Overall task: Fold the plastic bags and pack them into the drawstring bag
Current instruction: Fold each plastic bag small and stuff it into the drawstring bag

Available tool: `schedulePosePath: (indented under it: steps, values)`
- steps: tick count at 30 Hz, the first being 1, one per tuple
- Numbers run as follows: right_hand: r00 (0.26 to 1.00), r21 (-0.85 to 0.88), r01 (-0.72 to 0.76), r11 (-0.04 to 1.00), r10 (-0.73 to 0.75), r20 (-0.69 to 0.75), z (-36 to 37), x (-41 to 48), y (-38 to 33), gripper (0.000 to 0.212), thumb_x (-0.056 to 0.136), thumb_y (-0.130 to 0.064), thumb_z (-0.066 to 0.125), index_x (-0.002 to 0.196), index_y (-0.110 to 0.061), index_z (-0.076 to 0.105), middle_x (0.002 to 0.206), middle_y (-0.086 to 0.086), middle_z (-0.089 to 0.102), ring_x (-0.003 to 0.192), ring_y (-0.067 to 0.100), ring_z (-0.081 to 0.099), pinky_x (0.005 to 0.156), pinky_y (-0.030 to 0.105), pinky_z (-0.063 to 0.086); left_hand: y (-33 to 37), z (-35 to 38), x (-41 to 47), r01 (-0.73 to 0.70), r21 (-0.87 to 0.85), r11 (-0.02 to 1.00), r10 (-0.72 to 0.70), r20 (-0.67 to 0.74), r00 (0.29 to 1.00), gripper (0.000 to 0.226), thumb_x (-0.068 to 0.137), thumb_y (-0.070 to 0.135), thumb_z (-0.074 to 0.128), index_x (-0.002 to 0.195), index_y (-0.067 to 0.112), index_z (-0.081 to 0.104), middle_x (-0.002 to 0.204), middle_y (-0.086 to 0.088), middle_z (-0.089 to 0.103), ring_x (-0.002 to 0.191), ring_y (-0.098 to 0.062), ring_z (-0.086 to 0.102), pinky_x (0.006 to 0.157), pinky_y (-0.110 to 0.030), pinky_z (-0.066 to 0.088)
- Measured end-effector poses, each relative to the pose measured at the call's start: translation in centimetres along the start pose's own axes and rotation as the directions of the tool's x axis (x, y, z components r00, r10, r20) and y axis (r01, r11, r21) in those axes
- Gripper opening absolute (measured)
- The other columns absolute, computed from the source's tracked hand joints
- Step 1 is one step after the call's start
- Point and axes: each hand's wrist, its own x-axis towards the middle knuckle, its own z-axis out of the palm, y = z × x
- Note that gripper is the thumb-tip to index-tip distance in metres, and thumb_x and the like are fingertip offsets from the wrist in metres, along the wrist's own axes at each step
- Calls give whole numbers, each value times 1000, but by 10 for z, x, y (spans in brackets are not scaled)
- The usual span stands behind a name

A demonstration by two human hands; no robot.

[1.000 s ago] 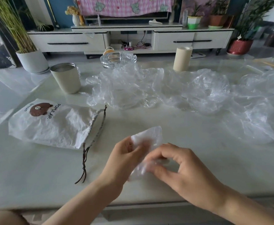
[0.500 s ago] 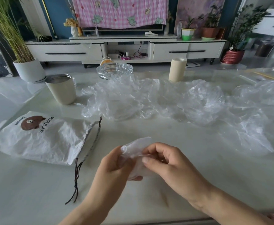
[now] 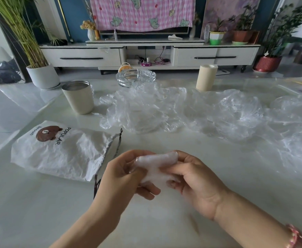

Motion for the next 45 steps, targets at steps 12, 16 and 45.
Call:
schedulePosePath:
  steps: [12, 16, 45]
  values:
    - [976, -393, 209, 895, -170, 133, 1, 6, -2, 27, 66, -16, 45, 57, -19, 71, 78, -11, 68, 78, 2, 58, 68, 13, 42, -6, -14, 13, 100, -46, 994, -105, -123, 987, 25, 68, -1, 72, 88, 8, 59, 70, -5, 63, 49, -13, 56, 47, -18, 45]
    - [985, -389, 170, 905, -145, 94, -9, 8, -10, 17, 74, -32, 68, 85, -19, 70, 94, 4, 70, 82, 7, 62, 77, 20, 45, -4, -13, 10, -54, 95, 994, 61, -63, 996, 25, 81, -14, 57, 89, 10, 61, 75, -2, 67, 50, -9, 54, 48, -14, 42]
    - [954, -573, 298, 763, -244, 171, -11, 21, 4, 15, 89, -6, 56, 90, 0, 70, 101, 16, 67, 84, 14, 60, 83, 21, 46, -35, -52, 41, 154, 961, 230, 264, -214, 941, 57, 99, 23, 33, 150, 9, 10, 156, -17, -12, 142, -36, -15, 113, -50, -8]
